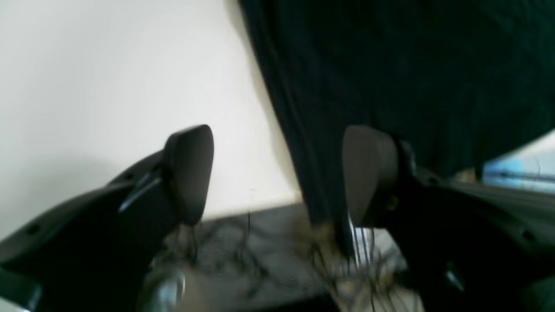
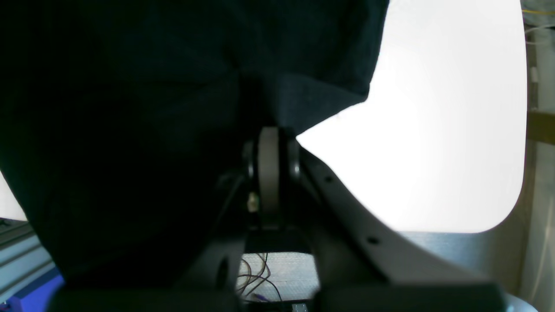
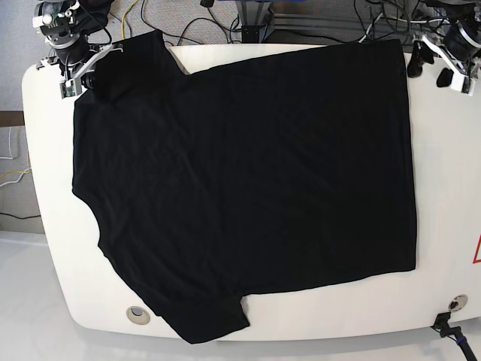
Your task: Fold the T-shirt properly
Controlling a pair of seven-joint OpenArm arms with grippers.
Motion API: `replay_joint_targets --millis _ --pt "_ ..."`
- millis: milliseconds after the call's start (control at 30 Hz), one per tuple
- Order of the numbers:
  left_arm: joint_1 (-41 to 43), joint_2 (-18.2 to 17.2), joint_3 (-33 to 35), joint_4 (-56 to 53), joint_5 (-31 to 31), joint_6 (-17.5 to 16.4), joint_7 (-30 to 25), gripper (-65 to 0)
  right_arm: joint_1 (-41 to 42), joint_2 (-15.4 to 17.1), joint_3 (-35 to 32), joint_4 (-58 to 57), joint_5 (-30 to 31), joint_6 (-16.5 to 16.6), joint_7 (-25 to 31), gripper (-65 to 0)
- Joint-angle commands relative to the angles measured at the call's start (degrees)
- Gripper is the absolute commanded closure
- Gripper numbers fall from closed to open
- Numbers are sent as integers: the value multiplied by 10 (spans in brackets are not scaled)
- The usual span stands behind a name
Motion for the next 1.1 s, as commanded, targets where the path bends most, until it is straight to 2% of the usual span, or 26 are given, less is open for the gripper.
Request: replay_joint_targets --millis 0,100,267,600,967,1067 --pt "14 8 -8 6 0 1 22 -443 -2 6 4 10 5 -1 12 -18" --pt "16 39 -29 5 31 1 36 -443 -2 6 4 10 4 -1 12 -18" --pt "12 72 -19 5 81 1 37 -443 -1 6 3 10 5 -1 12 -18" --pt "6 76 24 -51 81 1 35 -442 6 6 3 9 1 -1 12 -19" --pt "6 77 39 -34 80 1 35 -441 6 6 3 9 1 -1 12 -19" --pt "-16 76 41 -35 81 1 37 -441 6 6 1 9 1 -1 12 -19"
